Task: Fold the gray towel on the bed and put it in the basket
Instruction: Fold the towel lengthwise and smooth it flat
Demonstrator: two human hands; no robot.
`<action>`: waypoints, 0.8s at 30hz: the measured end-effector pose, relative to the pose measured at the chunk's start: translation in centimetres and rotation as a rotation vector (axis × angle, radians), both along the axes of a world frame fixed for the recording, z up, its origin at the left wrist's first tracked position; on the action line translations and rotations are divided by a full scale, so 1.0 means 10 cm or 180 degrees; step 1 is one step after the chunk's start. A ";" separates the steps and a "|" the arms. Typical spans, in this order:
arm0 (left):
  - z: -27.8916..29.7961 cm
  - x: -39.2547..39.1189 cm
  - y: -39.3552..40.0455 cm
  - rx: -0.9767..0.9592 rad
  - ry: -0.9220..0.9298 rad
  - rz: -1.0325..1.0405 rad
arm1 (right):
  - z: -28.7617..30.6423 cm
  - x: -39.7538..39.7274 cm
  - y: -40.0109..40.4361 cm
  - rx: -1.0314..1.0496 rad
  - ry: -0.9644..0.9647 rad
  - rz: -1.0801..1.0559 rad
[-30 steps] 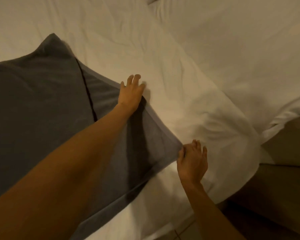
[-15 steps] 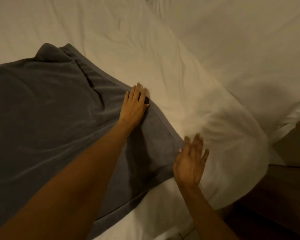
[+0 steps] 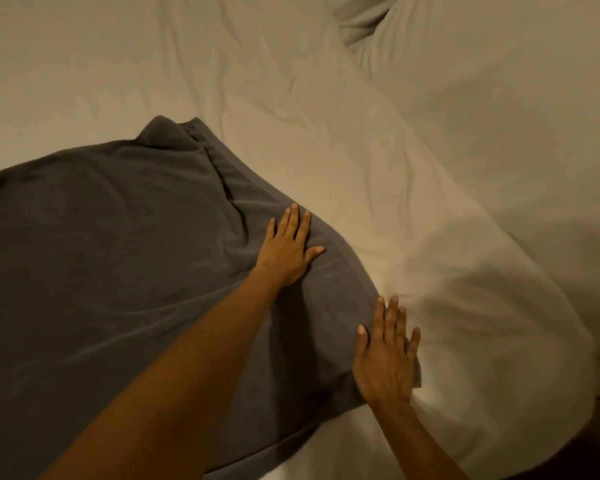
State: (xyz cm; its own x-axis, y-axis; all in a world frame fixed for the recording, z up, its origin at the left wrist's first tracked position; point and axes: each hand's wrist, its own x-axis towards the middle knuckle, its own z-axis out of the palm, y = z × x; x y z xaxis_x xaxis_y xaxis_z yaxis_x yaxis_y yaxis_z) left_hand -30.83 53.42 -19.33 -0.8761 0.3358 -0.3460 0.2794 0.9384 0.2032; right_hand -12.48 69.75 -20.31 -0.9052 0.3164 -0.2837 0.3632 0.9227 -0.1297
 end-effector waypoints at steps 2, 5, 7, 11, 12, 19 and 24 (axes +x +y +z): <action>0.08 -0.08 -0.12 0.0015 0.0108 -0.0039 | 0.06 -0.11 -0.06 -0.0091 0.0050 -0.0026; 0.25 -0.31 -0.39 -0.0121 0.0264 0.0011 | 0.15 -0.46 -0.20 -0.0104 0.0160 0.0032; 0.36 -0.48 -0.61 -0.0236 0.0301 0.0072 | 0.19 -0.75 -0.31 -0.0127 0.0236 0.0191; 0.44 -0.89 -1.02 -0.0426 0.0427 0.0134 | 0.22 -1.40 -0.57 -0.0307 0.0440 0.0605; 0.44 -1.00 -1.12 -0.0474 0.0469 0.0147 | 0.22 -1.55 -0.65 -0.0334 0.0485 0.0671; 0.32 -1.70 -1.47 -0.0725 0.0578 0.0101 | 0.01 -2.48 -1.07 -0.0625 0.0508 0.0880; 0.05 -2.10 -1.72 -0.1100 0.0270 0.0139 | -0.20 -2.88 -1.30 -0.0643 0.0755 0.0814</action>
State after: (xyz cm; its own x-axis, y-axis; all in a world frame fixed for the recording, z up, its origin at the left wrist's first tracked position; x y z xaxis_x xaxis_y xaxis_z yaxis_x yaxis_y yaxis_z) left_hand -51.81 36.21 -18.85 -0.9175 0.1733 -0.3581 0.2399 0.9591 -0.1506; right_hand -41.30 56.73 -22.34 -0.9954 0.0316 -0.0908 0.0632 0.9267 -0.3704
